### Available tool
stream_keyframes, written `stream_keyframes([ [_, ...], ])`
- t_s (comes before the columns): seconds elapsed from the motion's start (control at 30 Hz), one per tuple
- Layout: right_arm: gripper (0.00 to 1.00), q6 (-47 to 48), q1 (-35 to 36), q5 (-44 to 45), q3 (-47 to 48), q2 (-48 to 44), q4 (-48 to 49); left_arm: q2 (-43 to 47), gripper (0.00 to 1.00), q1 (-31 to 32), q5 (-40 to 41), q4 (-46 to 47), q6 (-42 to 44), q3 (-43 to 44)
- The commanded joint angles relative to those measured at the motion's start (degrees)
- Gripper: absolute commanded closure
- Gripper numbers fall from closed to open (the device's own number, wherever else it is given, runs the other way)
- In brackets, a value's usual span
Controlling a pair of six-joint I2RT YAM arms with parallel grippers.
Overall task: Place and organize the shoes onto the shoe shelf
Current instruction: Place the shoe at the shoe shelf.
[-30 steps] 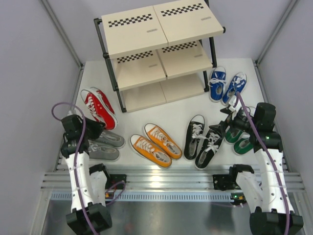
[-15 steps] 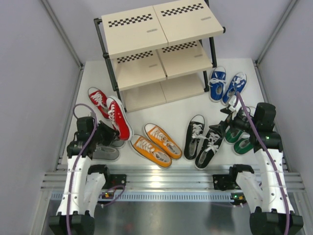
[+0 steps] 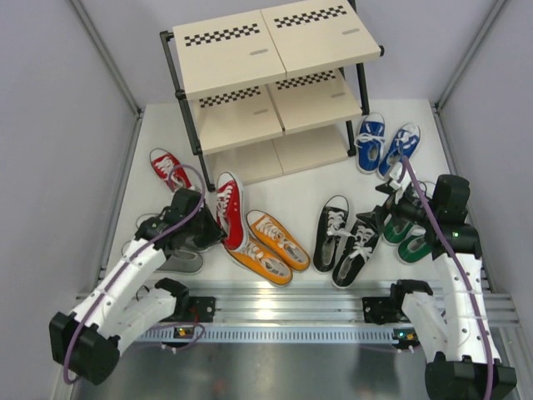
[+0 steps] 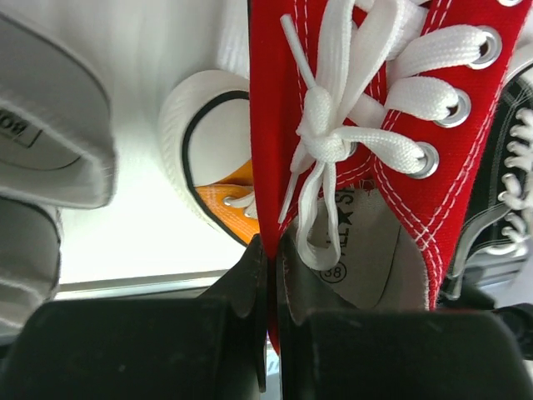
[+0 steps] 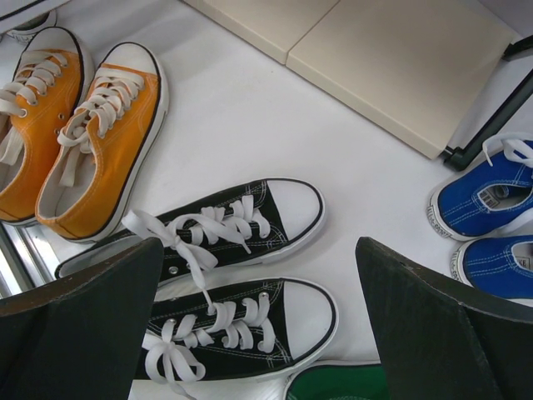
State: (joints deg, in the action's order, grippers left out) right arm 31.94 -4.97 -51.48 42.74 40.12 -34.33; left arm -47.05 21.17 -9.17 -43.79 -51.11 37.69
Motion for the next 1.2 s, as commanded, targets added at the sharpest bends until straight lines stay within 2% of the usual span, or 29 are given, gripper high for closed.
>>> stream_keyframes([
  [0.0,0.01,1.3,1.0,-0.4,0.1,-0.6,1.5,-3.1,1.00,5.5,8.4,9.2,0.4,6.3],
  [0.03,0.01,1.2,1.0,-0.4,0.0,-0.7,1.5,-5.0,1.00,7.6,11.8,10.1,0.7,6.9],
  [0.13,0.01,1.2,1.1,-0.4,0.0,-0.5,1.5,-8.4,1.00,9.3,15.1,14.3,1.7,8.4],
  [0.3,0.01,1.4,1.1,-0.4,0.0,-0.4,1.5,-14.7,1.00,9.5,20.9,21.5,4.6,11.8],
  [0.57,0.01,1.7,1.1,0.1,-0.1,-0.1,1.3,-27.8,1.00,9.5,27.6,25.9,8.0,20.0],
  [0.73,0.01,1.7,1.2,0.2,-0.1,0.1,1.3,-31.2,1.00,9.4,33.5,31.2,8.5,20.4],
  [0.87,0.00,1.9,1.4,0.5,-0.1,0.3,1.2,-33.7,1.00,9.3,35.3,37.2,8.0,19.1],
  [1.17,0.01,2.2,1.6,0.9,-0.2,0.4,1.2,-38.6,1.00,8.5,41.7,41.8,7.4,18.9],
])
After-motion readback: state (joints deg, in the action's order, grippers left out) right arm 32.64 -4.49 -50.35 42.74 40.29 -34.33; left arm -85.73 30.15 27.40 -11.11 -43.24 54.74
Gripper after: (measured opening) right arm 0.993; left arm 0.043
